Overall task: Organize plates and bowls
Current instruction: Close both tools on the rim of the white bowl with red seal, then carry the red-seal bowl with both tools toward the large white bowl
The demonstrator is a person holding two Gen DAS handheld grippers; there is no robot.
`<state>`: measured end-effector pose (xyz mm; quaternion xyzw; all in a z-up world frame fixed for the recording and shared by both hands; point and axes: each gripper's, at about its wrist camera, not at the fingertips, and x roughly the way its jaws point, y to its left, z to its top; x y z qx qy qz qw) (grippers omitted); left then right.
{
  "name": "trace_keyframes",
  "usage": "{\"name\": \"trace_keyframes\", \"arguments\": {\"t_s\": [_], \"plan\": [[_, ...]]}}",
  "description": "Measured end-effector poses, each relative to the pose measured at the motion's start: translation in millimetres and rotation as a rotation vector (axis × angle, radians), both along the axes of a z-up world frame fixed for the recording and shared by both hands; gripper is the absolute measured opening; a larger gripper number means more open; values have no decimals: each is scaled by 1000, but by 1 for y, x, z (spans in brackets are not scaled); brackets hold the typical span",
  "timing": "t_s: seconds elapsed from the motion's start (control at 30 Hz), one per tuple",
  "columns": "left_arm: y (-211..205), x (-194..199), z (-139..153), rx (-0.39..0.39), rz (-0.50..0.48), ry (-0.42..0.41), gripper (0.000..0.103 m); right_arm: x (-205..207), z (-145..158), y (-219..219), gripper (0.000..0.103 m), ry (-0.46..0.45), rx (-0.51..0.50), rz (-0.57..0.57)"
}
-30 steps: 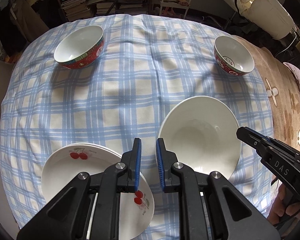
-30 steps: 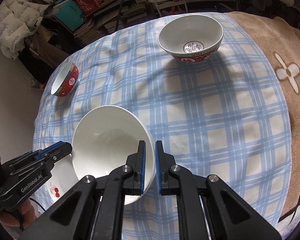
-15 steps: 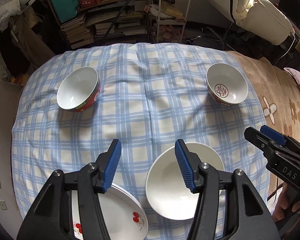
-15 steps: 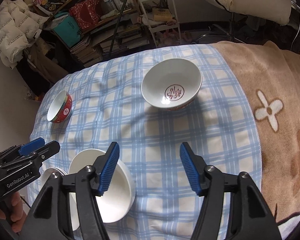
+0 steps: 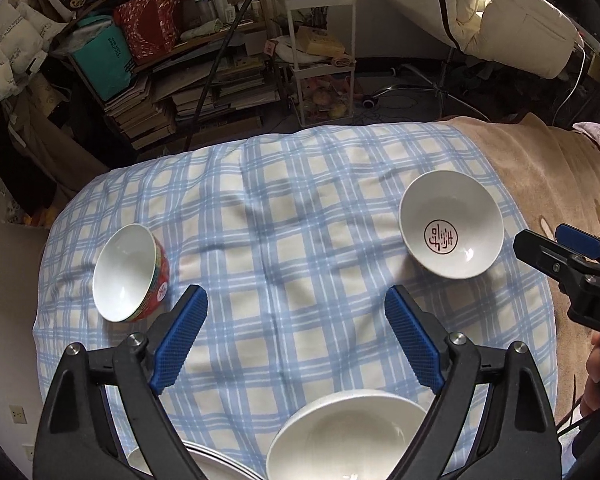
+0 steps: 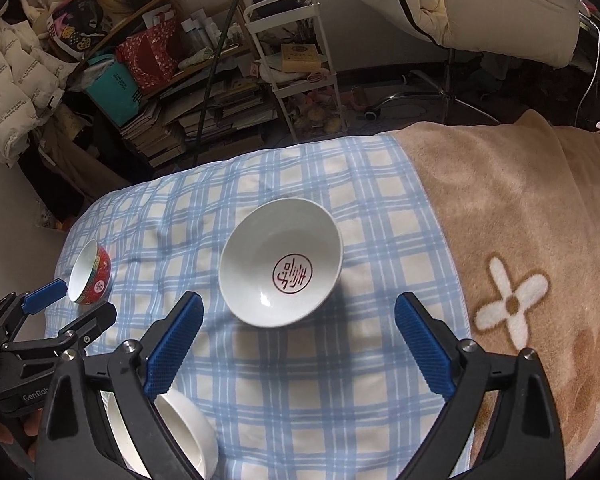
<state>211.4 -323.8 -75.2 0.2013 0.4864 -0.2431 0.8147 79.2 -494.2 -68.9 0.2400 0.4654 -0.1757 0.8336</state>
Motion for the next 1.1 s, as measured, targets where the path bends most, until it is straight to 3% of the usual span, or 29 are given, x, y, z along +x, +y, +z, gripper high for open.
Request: {"name": "trace_keyframes", "arguments": {"t_s": [0.3, 0.5, 0.7, 0.77, 0.83, 1.1], "plan": [[-41, 23, -26, -42, -25, 33, 89, 15, -34, -34, 100, 50, 22, -8], [-65, 24, -43, -25, -71, 21, 89, 22, -49, -45, 76, 64, 62, -3], [-79, 28, -65, -15, -85, 68, 87, 27, -64, -51, 48, 77, 108, 6], [-80, 30, -71, -15, -84, 85, 81, 28, -69, -51, 36, 88, 116, 7], [-82, 30, -78, -17, -90, 115, 67, 30, -73, -50, 29, 87, 136, 13], [-93, 33, -96, -119, -90, 297, 14, 36, -76, -40, 13, 108, 122, 45]]}}
